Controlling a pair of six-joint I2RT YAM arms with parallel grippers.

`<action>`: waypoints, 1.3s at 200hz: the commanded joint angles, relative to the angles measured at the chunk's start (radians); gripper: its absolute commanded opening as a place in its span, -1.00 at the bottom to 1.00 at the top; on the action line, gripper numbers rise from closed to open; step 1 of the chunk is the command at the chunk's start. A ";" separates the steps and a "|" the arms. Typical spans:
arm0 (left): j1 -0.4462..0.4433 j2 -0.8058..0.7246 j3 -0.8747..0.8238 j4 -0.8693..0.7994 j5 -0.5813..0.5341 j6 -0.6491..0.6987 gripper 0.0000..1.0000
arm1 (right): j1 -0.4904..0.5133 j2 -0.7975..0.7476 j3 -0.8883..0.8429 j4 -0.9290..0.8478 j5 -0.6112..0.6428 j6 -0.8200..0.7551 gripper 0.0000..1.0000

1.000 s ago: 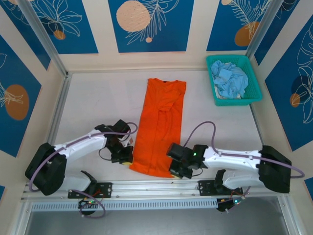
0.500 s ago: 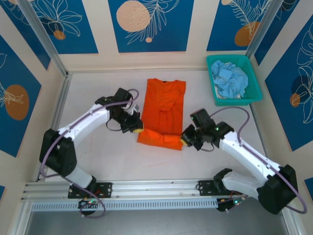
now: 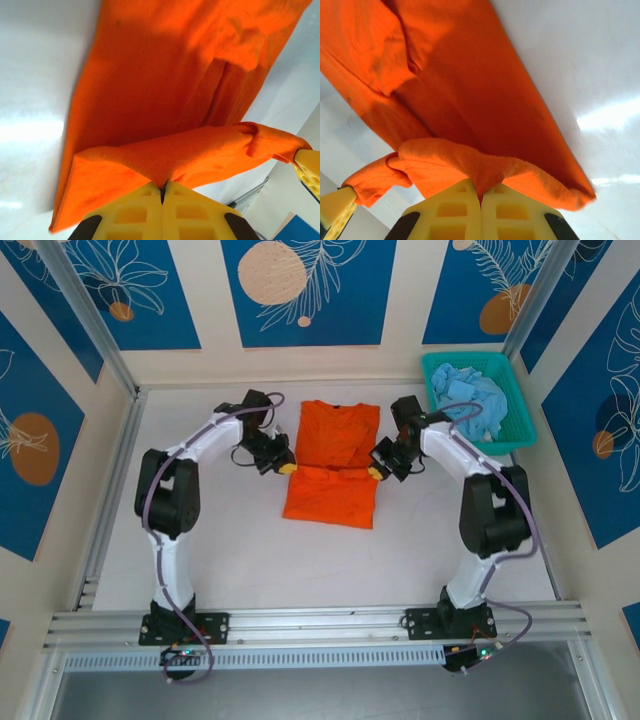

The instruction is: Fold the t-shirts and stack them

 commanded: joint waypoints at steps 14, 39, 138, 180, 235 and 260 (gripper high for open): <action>0.017 0.082 0.114 -0.062 -0.017 -0.029 -1.00 | -0.022 0.142 0.153 -0.109 -0.026 -0.085 -1.00; 0.025 0.101 0.133 -0.066 -0.062 -0.052 -1.00 | -0.028 0.212 0.224 -0.138 -0.026 -0.097 -0.89; 0.035 -0.093 0.064 -0.044 -0.216 -0.028 0.04 | -0.032 -0.064 0.017 -0.068 0.019 -0.077 0.07; -0.126 -0.138 -0.058 0.003 -0.134 0.047 -0.46 | 0.138 -0.195 -0.218 0.137 -0.101 0.038 -0.48; -0.199 -0.042 -0.157 0.089 -0.153 0.126 -0.56 | 0.213 -0.051 -0.320 0.311 -0.093 0.152 -0.68; -0.193 -0.017 -0.256 0.161 -0.198 0.163 -0.57 | 0.225 -0.003 -0.347 0.319 -0.070 0.136 -0.70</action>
